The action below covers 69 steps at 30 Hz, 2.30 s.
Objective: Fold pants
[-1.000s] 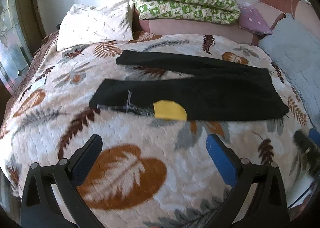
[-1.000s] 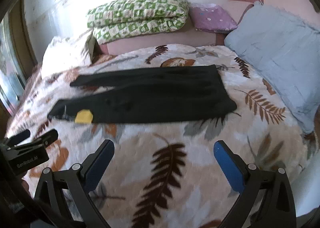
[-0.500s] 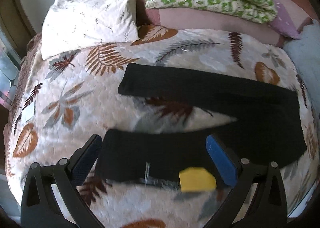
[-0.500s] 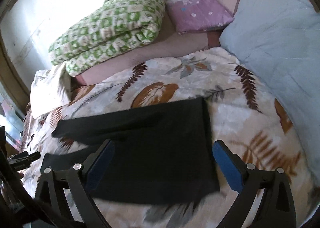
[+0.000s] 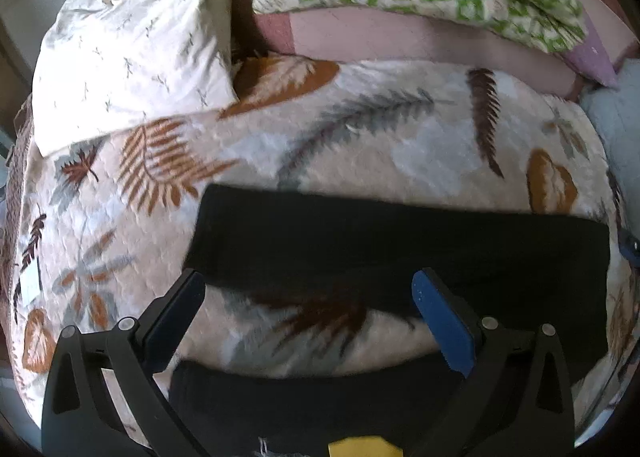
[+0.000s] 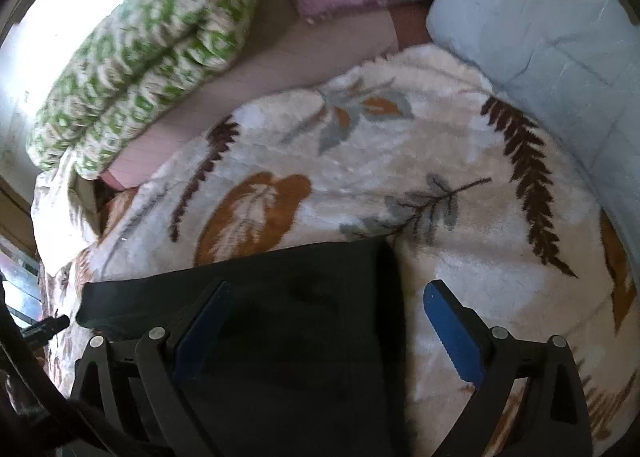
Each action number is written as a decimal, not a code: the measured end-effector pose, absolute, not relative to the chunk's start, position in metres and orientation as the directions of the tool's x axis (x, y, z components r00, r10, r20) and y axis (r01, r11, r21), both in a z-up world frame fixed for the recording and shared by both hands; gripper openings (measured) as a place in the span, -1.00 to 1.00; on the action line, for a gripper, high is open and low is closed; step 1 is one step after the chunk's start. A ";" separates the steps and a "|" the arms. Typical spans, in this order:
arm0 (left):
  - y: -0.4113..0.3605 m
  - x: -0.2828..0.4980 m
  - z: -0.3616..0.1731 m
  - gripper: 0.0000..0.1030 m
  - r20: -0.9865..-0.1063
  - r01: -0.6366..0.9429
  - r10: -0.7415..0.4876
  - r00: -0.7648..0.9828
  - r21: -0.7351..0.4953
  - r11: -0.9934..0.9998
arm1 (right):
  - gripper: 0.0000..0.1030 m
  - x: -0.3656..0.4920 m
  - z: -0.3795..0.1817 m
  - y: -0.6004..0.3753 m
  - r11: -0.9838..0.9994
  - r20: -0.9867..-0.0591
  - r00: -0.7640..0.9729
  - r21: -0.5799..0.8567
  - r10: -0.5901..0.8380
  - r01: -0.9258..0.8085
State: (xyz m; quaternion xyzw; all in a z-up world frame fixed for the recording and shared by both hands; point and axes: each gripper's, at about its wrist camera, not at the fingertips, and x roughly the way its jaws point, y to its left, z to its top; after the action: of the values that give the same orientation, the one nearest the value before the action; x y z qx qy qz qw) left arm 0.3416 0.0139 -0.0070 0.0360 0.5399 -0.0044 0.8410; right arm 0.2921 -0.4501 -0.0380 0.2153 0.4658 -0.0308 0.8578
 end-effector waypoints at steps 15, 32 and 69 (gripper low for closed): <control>0.067 0.395 -0.022 1.00 -0.930 -0.097 0.064 0.362 0.031 0.995 | -0.32 0.329 -0.071 -0.430 0.943 -0.867 0.429 0.320 0.252 0.092; 0.041 0.423 -0.045 1.00 -0.950 -0.071 0.024 0.311 0.002 0.997 | -0.29 0.327 -0.073 -0.429 0.941 -0.854 0.436 0.336 0.285 0.045; 0.092 0.393 -0.033 -0.60 -0.875 -0.045 -0.156 0.459 -0.199 0.979 | -0.89 0.273 -0.010 -0.415 0.889 -0.705 0.543 0.389 0.456 -0.241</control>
State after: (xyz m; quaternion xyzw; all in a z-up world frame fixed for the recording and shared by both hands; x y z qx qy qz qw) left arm 0.3935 0.0921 -0.0330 -0.0970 0.5192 -0.0327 0.8485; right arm 0.2727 -0.4151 -0.0101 0.1239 0.4339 0.2002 0.8696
